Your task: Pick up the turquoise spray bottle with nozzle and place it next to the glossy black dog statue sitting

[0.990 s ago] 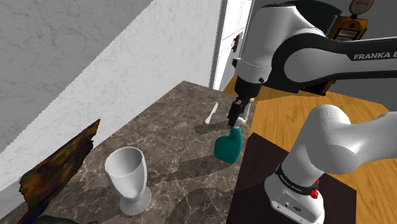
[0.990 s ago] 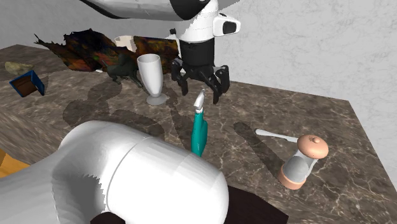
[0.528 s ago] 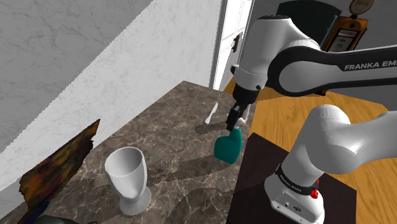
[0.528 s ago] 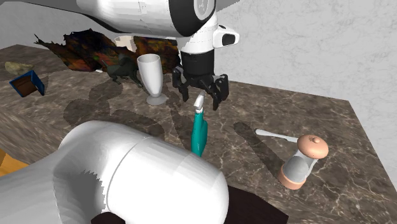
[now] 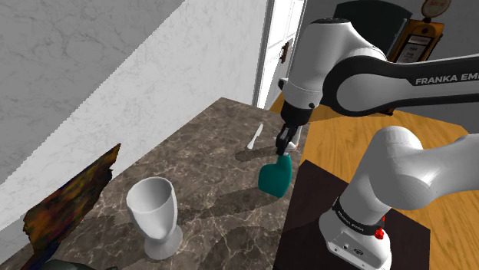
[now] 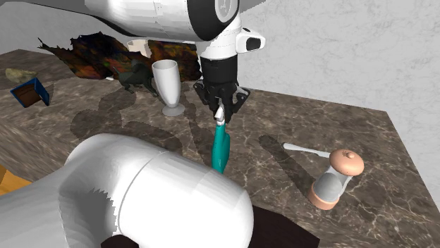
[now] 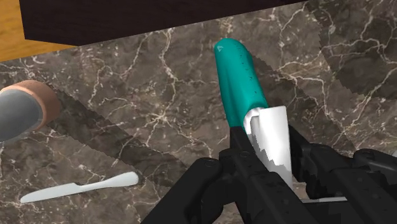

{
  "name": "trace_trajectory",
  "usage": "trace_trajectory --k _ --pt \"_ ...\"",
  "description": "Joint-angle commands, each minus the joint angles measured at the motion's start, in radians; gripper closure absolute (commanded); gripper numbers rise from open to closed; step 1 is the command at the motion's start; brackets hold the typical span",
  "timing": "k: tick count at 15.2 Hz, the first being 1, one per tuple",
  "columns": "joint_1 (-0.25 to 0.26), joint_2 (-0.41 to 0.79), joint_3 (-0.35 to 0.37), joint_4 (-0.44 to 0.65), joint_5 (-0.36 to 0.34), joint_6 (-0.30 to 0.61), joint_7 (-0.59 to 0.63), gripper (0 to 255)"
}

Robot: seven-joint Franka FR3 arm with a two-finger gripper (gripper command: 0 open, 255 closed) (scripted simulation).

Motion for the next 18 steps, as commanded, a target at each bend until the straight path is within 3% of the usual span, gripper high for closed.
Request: trace_trajectory --k 1,6,18 --pt "0.0 0.0 0.0 0.0 0.0 0.0 0.0 255" --pt "0.0 0.0 0.0 0.0 0.0 0.0 0.0 255" --pt "-0.01 -0.012 -0.017 0.156 -0.017 -0.168 -0.004 255"
